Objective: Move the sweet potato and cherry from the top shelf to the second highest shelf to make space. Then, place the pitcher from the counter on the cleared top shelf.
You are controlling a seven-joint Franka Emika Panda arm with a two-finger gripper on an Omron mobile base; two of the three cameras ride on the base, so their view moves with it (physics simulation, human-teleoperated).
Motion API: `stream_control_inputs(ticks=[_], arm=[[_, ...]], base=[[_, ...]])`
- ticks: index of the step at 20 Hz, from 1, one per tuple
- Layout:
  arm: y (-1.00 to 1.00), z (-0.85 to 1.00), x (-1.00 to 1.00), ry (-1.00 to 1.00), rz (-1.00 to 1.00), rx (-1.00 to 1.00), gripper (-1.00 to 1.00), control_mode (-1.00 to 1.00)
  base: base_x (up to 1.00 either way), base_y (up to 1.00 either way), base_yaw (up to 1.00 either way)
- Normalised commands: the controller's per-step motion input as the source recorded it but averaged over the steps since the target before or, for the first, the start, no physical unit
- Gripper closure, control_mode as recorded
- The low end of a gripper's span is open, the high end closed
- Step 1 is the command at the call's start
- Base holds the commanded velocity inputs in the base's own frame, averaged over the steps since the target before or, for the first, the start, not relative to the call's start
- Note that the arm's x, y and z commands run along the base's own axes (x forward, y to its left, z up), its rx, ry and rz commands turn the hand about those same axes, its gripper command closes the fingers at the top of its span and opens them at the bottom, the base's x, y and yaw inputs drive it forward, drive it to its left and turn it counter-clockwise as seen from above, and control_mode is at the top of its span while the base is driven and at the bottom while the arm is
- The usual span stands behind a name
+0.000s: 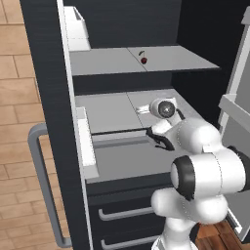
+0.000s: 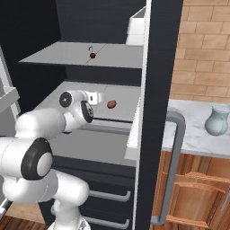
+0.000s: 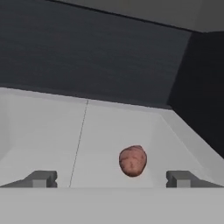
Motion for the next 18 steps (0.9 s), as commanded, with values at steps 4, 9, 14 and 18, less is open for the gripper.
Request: stream_control_inputs(ticks=[4, 9, 14, 18], arm=[[0.09, 0.99, -0.60, 0.02, 0.00, 0.17, -1.00, -1.00], [0.00, 1.00, -0.54, 0.03, 0.00, 0.19, -1.00, -1.00], [0.00, 1.00, -0.25, 0.06, 0.00, 0.18, -1.00, -1.00], [0.00, 0.77, -0.01, 0.14, 0.00, 0.08, -1.00, -1.00]], base=[[0.00, 0.00, 0.00], [0.00, 0.00, 0.00], [0.00, 0.00, 0.00], [0.00, 0.00, 0.00]])
